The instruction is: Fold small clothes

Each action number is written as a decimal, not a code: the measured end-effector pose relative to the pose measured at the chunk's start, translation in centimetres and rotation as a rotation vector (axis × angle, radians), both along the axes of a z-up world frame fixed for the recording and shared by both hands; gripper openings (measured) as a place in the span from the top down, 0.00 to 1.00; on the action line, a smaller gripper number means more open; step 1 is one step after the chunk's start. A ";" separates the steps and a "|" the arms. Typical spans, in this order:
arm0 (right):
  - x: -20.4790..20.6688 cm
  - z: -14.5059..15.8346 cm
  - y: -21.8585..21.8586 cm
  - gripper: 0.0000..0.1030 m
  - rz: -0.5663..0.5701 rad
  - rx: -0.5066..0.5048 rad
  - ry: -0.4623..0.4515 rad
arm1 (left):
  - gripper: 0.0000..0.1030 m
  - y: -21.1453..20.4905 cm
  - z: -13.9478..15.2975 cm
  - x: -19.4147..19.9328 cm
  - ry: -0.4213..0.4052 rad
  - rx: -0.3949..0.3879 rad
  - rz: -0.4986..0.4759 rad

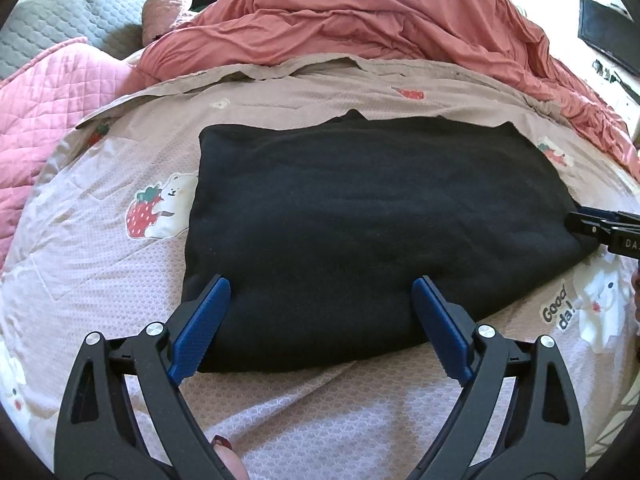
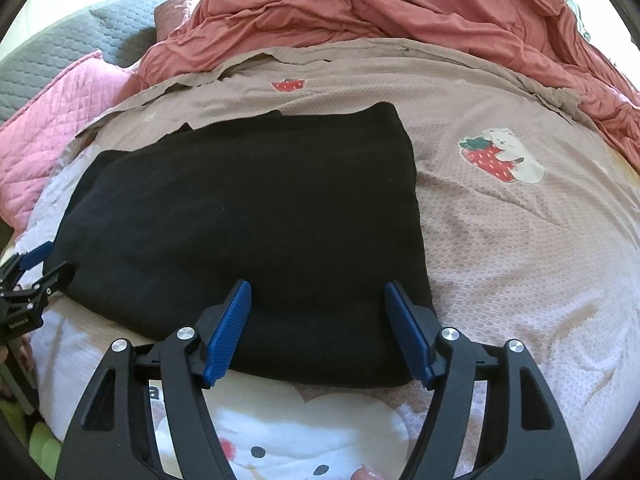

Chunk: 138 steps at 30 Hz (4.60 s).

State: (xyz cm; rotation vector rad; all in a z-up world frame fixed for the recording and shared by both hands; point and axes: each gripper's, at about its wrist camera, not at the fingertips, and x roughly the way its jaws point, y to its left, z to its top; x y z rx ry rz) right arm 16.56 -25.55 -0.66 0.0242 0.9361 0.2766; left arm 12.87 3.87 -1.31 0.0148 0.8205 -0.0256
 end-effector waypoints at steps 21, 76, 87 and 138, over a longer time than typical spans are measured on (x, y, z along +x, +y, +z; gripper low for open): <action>-1.5 3.2 3.9 0.15 0.075 0.020 -0.082 | 0.09 2.7 2.0 -0.8 -0.062 -0.131 0.067; -3.3 2.9 23.0 0.93 0.547 0.048 -0.271 | 0.10 14.0 0.6 3.8 -0.005 -0.899 0.197; -3.4 3.0 21.8 0.93 0.550 0.109 -0.268 | 0.67 10.0 -0.6 9.3 0.181 -0.833 0.224; -4.7 2.1 -9.1 0.73 -0.105 0.317 -0.149 | 0.47 -14.5 1.2 6.9 0.014 -0.123 -0.013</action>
